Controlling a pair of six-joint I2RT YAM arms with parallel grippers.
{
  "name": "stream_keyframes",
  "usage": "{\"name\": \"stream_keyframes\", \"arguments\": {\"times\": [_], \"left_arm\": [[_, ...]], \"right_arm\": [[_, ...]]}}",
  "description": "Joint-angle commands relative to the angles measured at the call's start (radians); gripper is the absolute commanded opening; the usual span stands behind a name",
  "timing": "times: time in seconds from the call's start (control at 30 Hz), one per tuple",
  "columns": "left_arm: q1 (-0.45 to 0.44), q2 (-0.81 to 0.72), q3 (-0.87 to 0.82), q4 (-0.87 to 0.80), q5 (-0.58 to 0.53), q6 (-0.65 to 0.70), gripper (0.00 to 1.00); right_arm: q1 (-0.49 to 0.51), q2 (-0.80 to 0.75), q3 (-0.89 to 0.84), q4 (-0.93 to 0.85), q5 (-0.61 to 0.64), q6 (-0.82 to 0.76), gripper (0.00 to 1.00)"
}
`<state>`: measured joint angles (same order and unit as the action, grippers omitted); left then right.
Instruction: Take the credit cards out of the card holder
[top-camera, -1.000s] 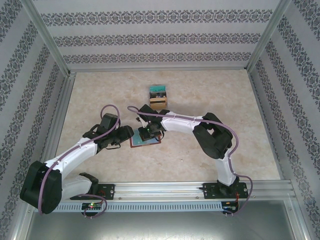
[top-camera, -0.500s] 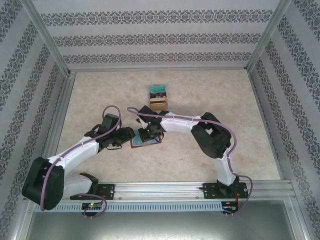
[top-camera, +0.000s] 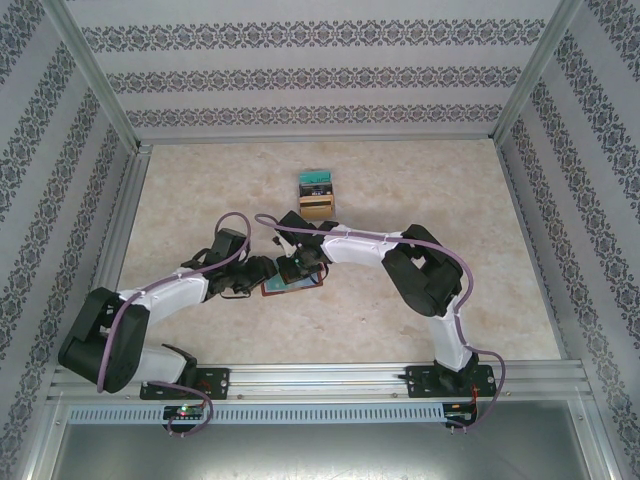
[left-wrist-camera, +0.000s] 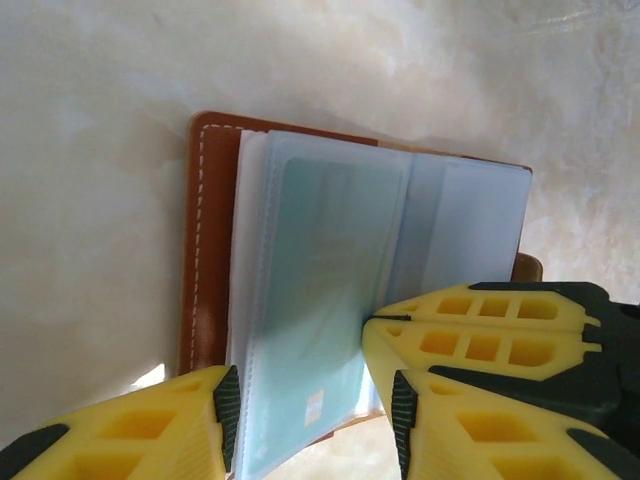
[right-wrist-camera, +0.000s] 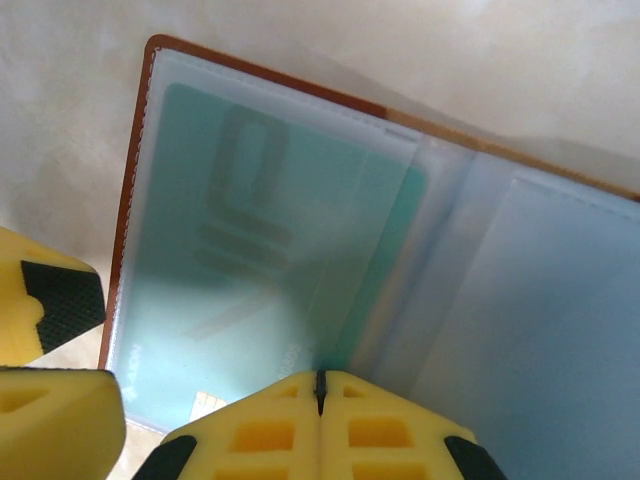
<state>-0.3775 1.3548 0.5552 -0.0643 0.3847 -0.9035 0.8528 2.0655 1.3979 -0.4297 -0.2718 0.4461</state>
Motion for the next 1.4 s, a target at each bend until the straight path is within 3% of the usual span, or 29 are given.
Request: {"name": "stream_keyframes", "arguments": {"times": [0.0, 1.03, 1.37], "left_arm": [[0.011, 0.016, 0.006, 0.054, 0.010, -0.014, 0.46], [0.011, 0.033, 0.032, -0.021, -0.046, 0.018, 0.45], [0.009, 0.055, 0.028, 0.037, 0.007, 0.017, 0.45]], "right_arm": [[-0.008, 0.022, -0.030, -0.040, 0.007, 0.002, 0.00], [-0.009, 0.027, -0.026, -0.039, 0.001, 0.002, 0.00], [-0.009, 0.029, -0.025, -0.039, -0.003, 0.002, 0.00]]}}
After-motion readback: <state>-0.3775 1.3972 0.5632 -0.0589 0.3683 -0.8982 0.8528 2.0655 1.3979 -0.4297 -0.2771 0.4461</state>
